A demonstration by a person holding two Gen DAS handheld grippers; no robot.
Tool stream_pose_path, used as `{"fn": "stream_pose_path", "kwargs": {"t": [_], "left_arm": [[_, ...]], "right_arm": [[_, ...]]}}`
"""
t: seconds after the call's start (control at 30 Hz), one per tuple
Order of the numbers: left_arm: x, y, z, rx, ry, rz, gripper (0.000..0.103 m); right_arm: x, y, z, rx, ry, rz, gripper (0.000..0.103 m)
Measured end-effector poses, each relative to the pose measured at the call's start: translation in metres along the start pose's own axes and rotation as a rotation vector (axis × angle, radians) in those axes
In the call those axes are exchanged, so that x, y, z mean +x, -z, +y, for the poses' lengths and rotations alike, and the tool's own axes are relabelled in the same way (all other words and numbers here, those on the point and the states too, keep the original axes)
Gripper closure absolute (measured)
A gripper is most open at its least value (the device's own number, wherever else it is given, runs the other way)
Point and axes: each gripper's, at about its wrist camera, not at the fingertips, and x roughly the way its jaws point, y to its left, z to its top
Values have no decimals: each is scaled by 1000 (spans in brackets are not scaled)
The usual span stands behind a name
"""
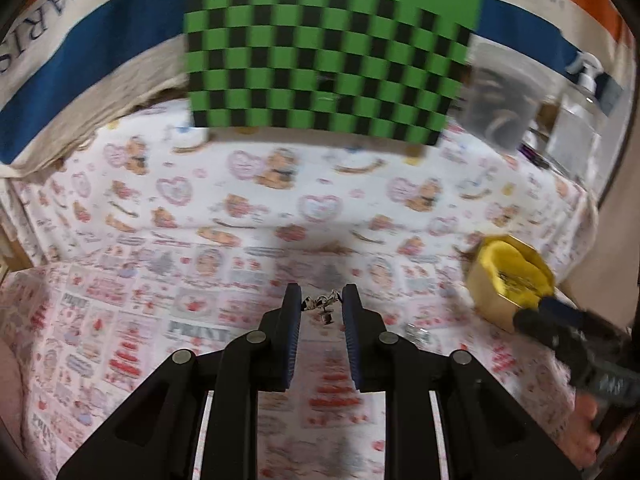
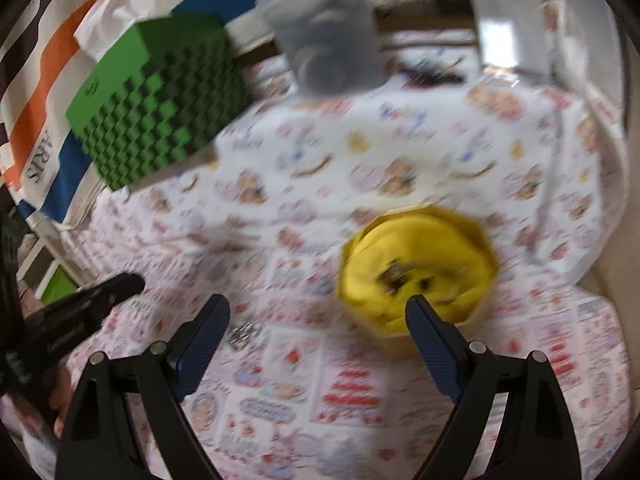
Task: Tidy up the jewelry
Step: 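Lift the charms in the left gripper and carry them toward the box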
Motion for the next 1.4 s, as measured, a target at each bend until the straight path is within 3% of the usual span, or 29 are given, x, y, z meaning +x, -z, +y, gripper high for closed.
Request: {"fn": "stream_pose_path", "kwargs": {"t": [0.13, 0.4, 0.47, 0.73, 0.87, 1.03, 1.4], "left_arm": [[4, -2, 17, -42, -28, -3, 83], [7, -2, 35, -77, -60, -5, 83], [10, -1, 37, -78, -58, 6, 83], [15, 2, 31, -44, -82, 7, 83], [14, 2, 30, -29, -97, -6, 83], [12, 1, 31, -29, -105, -16, 83], [-4, 1, 21, -13, -91, -54, 83]], "right_arm": [[15, 4, 16, -27, -31, 58, 25], [59, 4, 42, -57, 27, 195, 70], [70, 4, 46, -65, 52, 217, 74], [91, 6, 57, -89, 98, 237, 80], [93, 6, 56, -92, 100, 231, 91], [83, 9, 51, -92, 112, 224, 91], [34, 15, 31, -66, 30, 144, 91]]}}
